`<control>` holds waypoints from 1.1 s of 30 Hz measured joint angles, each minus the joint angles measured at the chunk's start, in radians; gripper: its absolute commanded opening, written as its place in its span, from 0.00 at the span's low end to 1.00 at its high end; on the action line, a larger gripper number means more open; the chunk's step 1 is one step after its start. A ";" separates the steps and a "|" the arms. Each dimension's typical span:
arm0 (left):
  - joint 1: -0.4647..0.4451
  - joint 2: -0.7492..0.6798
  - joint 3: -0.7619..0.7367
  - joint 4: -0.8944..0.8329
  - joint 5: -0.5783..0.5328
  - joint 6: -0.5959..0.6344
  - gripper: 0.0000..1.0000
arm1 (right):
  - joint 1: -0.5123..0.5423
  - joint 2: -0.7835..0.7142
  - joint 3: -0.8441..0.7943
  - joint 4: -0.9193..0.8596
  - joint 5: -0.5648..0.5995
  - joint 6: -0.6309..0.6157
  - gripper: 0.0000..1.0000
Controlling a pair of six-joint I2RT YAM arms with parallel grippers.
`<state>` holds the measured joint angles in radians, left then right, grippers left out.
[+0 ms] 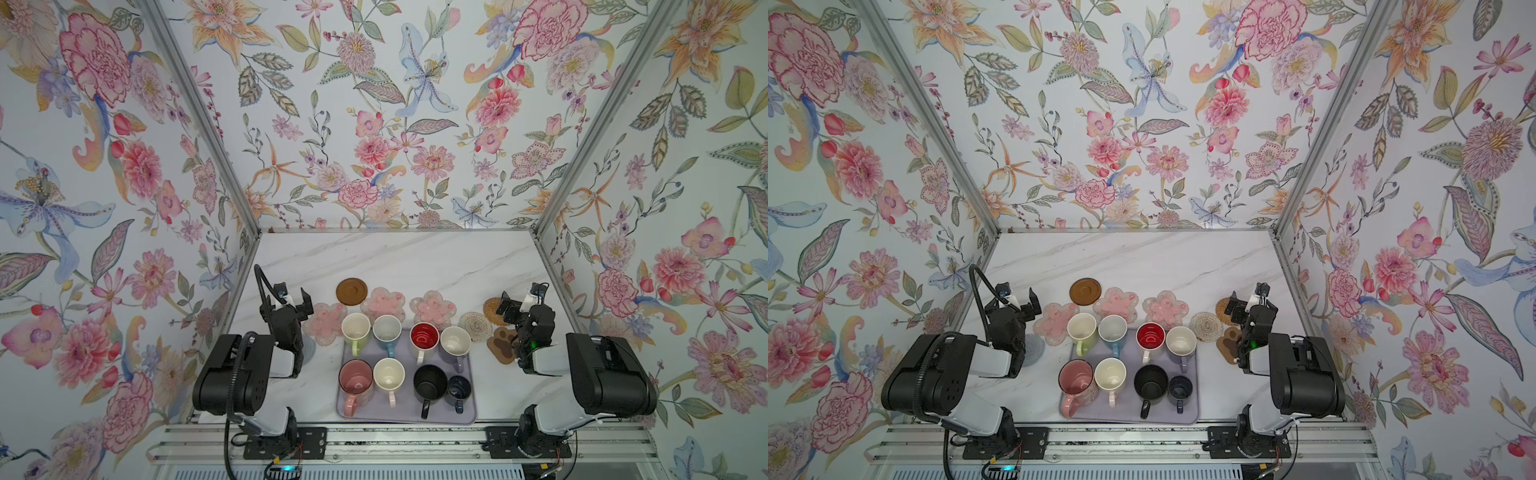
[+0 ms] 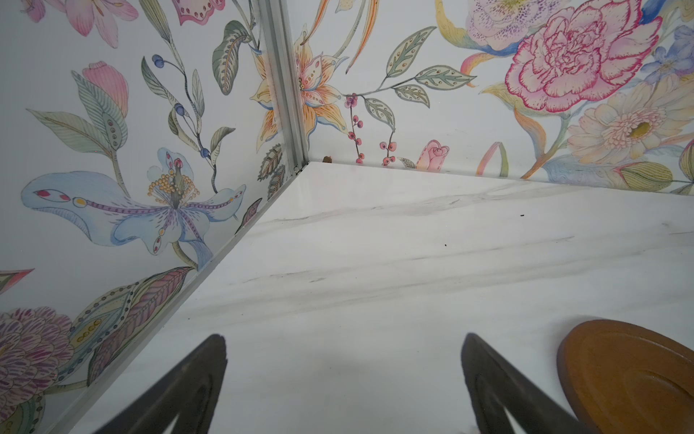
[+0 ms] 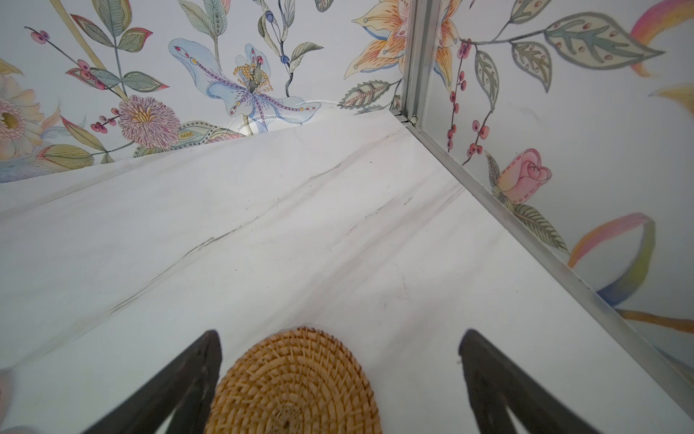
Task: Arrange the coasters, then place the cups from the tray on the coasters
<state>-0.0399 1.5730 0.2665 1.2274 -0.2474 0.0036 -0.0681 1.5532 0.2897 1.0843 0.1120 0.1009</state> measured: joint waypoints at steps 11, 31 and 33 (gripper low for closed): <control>0.000 0.000 0.000 0.000 0.000 0.000 0.99 | 0.000 0.000 0.000 0.000 0.000 0.000 0.99; -0.020 -0.582 0.480 -0.790 -0.136 -0.331 0.99 | -0.079 -0.295 0.376 -0.549 0.000 0.361 0.99; -0.013 -0.612 0.454 -0.847 -0.120 -0.367 0.98 | -0.140 -0.261 0.378 -0.596 -0.096 0.430 0.99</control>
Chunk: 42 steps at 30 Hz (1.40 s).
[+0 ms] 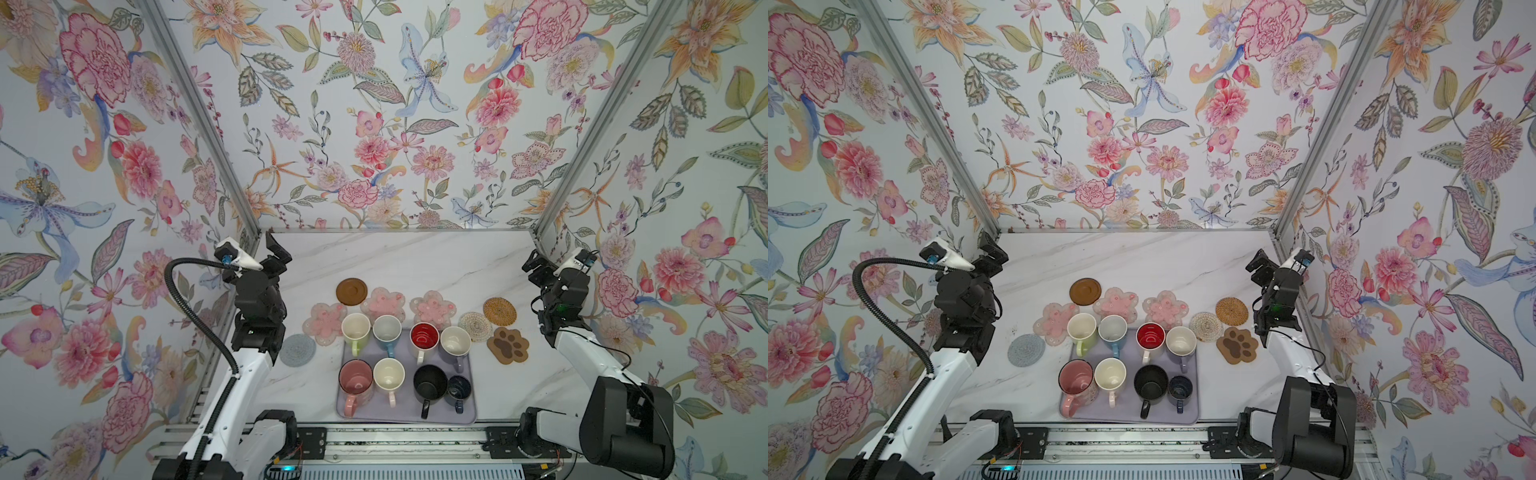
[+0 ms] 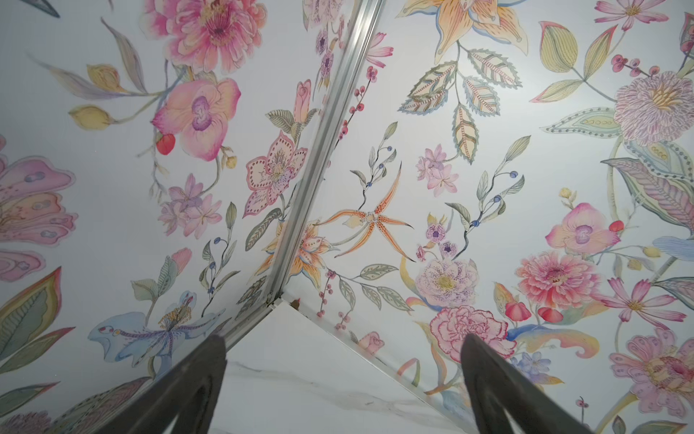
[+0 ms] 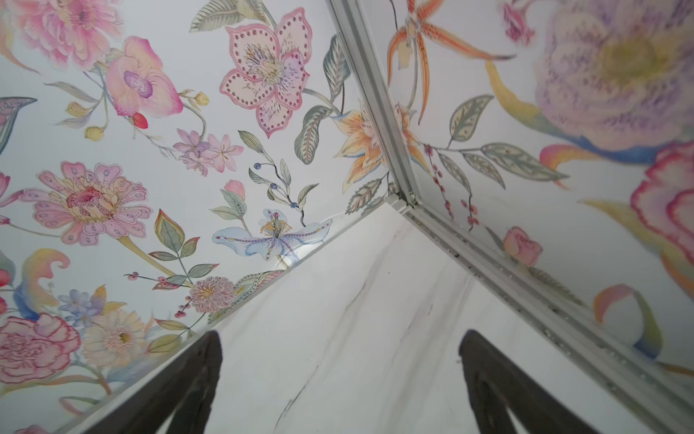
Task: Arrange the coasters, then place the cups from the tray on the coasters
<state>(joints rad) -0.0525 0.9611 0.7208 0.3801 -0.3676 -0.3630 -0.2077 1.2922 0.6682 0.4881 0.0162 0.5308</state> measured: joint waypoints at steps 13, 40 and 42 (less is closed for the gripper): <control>0.002 0.027 -0.088 -0.361 0.179 -0.131 0.99 | 0.203 0.187 0.120 -0.473 -0.107 0.074 0.99; 0.002 -0.094 -0.098 -0.434 0.196 -0.203 0.99 | 0.309 0.473 0.315 -0.581 -0.053 0.091 0.99; 0.002 -0.102 -0.098 -0.443 0.193 -0.203 0.99 | 0.321 0.495 0.340 -0.581 -0.036 0.091 0.99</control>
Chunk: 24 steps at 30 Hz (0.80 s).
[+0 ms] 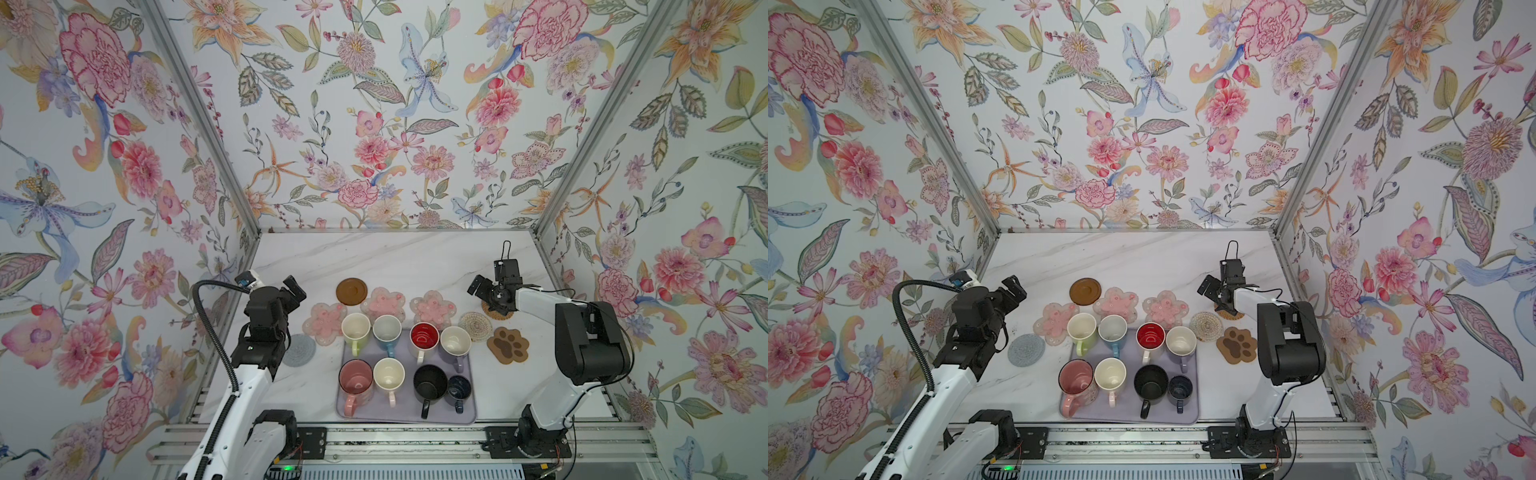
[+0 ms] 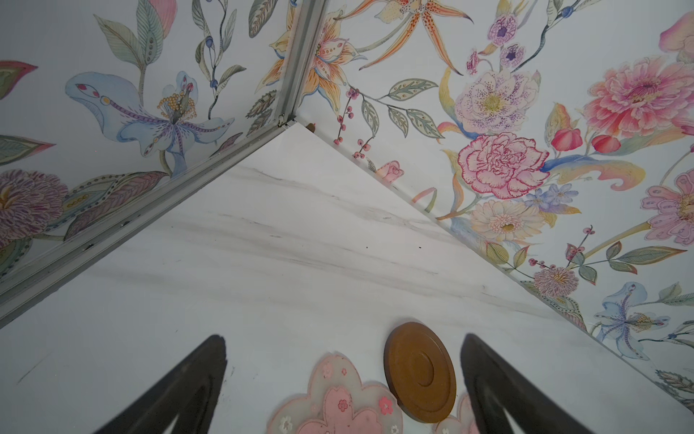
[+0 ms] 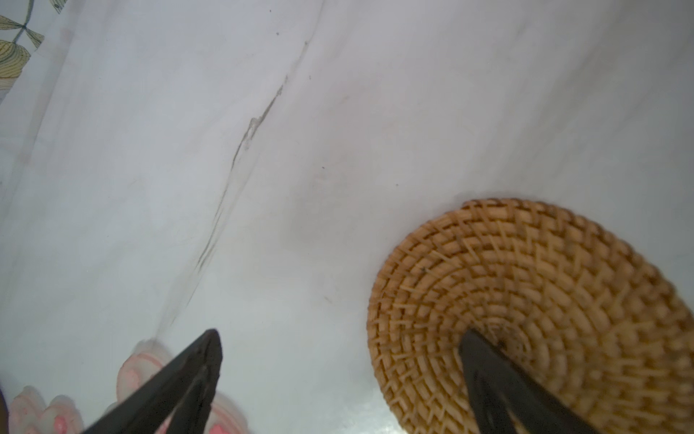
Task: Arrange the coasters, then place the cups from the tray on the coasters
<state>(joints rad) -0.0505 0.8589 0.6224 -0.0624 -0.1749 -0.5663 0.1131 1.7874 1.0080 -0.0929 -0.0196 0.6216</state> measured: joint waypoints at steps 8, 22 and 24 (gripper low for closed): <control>0.000 -0.024 0.000 -0.024 -0.016 0.000 0.99 | 0.043 0.131 0.157 -0.002 0.040 -0.008 0.99; 0.000 -0.048 -0.010 -0.029 -0.016 0.000 0.99 | 0.079 0.296 0.378 0.000 0.024 -0.027 0.99; 0.000 -0.047 -0.010 -0.028 -0.015 0.001 0.99 | 0.084 0.298 0.379 0.000 0.030 -0.027 0.99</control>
<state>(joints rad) -0.0505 0.8120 0.6125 -0.0906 -0.1898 -0.5655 0.1967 2.0853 1.3869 -0.0933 0.0105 0.5945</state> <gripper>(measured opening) 0.989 0.992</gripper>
